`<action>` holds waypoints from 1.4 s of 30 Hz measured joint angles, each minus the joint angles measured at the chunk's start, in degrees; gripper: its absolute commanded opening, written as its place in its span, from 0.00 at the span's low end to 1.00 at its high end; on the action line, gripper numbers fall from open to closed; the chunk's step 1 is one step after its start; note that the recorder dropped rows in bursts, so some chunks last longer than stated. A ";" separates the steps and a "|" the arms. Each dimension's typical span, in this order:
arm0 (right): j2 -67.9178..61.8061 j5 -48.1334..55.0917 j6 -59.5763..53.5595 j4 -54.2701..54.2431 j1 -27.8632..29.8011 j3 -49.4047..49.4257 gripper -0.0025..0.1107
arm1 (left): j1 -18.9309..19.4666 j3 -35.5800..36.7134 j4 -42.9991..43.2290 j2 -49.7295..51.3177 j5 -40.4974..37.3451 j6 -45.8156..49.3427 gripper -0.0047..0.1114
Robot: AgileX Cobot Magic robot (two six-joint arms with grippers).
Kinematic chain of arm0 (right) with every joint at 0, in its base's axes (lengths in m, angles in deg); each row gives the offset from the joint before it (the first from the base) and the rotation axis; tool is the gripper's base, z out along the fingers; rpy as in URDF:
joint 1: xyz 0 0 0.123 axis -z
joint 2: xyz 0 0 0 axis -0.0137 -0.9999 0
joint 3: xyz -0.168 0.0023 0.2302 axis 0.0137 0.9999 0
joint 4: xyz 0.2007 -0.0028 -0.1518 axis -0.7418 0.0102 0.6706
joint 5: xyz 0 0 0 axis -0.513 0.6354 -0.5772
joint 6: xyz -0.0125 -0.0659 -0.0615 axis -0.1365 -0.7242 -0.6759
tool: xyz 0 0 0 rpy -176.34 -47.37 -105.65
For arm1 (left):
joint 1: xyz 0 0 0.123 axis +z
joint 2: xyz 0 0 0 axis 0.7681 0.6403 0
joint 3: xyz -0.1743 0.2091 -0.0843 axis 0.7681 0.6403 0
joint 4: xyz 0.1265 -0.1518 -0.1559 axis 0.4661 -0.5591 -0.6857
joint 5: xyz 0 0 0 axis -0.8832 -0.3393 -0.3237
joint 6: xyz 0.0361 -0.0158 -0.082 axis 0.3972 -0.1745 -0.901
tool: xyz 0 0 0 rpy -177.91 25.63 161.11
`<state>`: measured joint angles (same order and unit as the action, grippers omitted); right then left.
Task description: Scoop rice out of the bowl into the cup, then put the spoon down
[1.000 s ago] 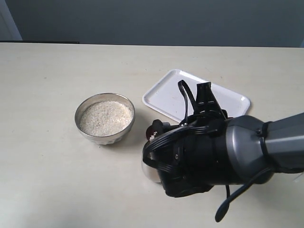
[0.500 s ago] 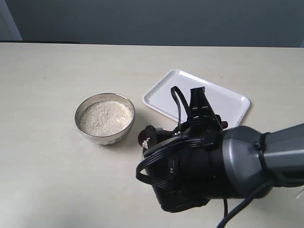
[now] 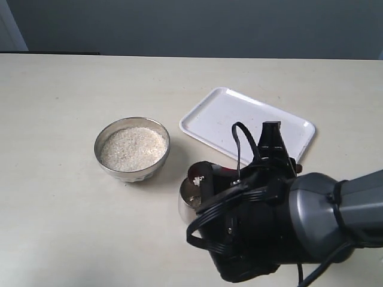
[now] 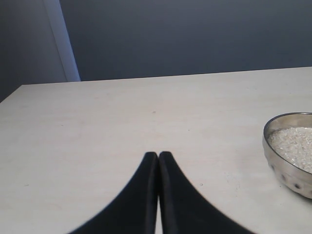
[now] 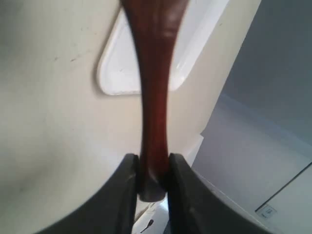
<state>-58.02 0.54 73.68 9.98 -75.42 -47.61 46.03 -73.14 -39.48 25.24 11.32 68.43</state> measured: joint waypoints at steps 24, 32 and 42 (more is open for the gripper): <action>0.00 -0.11 12.55 1.74 -5.17 1.82 0.01 | 0.00 0.00 0.00 0.00 0.00 0.00 0.04; 0.00 -0.11 14.58 1.35 -5.17 2.36 0.01 | -0.63 0.00 0.00 0.00 0.00 0.00 0.04; 0.00 -0.11 15.05 2.23 -5.17 2.40 0.01 | -0.63 0.00 0.00 0.00 0.00 0.00 0.04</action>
<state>-58.02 0.43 88.73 12.21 -80.59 -45.21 45.40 -73.14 -39.48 25.24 11.32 68.43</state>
